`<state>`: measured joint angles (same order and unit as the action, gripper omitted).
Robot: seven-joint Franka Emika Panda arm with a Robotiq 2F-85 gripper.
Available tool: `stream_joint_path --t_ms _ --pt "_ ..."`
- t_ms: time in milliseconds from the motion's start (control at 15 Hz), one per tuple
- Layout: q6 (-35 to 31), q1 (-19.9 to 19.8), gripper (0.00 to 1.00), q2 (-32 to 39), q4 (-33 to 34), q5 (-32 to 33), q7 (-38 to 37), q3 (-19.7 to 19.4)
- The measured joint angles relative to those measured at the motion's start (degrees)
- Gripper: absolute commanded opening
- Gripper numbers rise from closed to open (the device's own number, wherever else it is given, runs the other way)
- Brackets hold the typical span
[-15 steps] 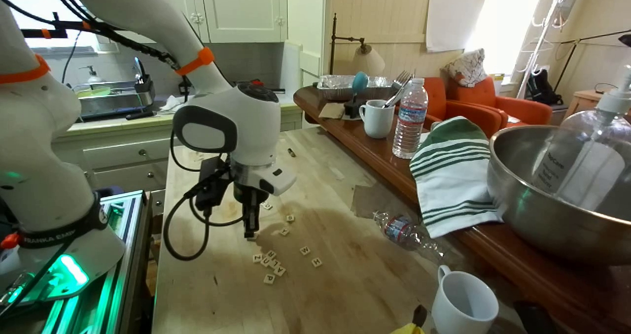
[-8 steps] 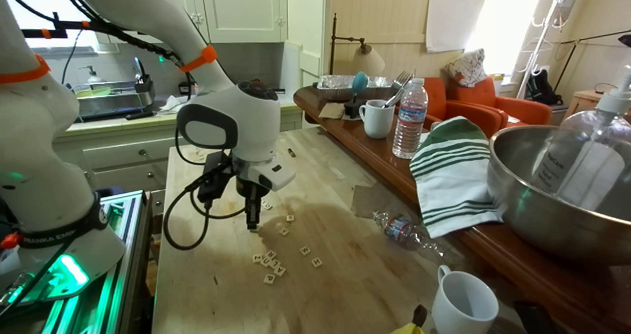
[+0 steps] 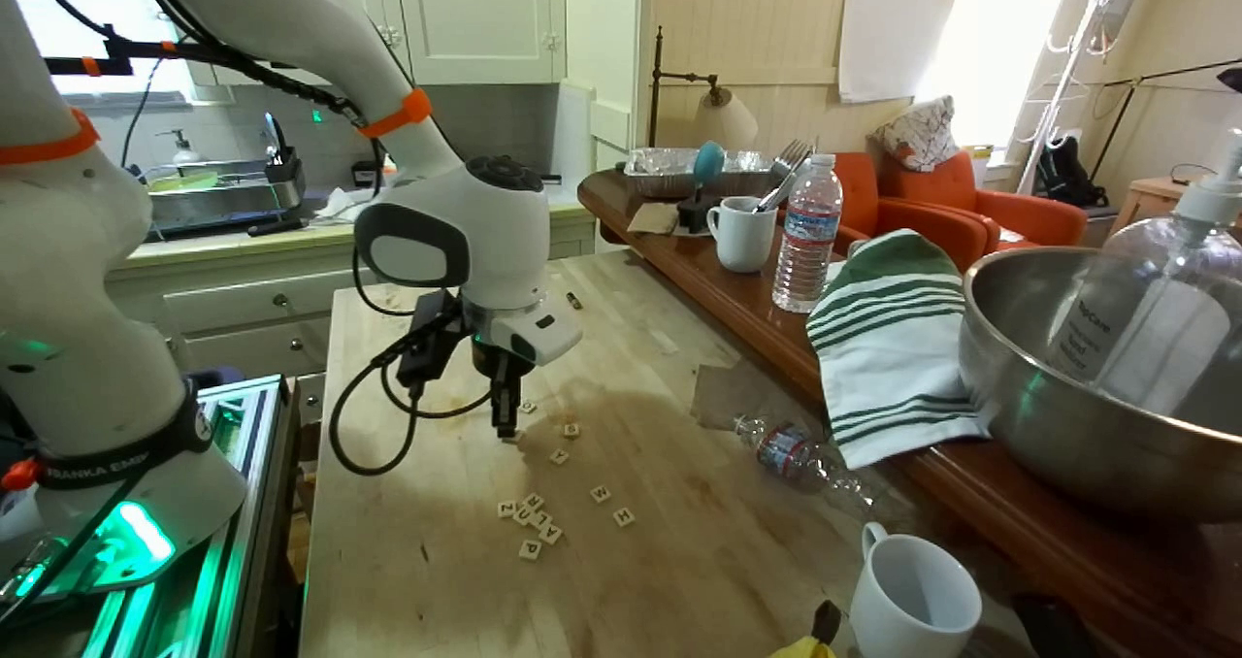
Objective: Take two letter blocks out of the line and replace them with one letter block
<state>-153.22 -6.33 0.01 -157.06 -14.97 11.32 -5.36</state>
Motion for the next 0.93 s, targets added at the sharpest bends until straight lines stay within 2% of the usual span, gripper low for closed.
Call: stream_joint_path --t_ms 600,933 --pt "-3.5 1.4 0.00 0.2 0.0 -2.3 3.7 1.6" --pt "-4.7 1.4 0.00 -0.1 0.0 -0.6 11.2 1.6"
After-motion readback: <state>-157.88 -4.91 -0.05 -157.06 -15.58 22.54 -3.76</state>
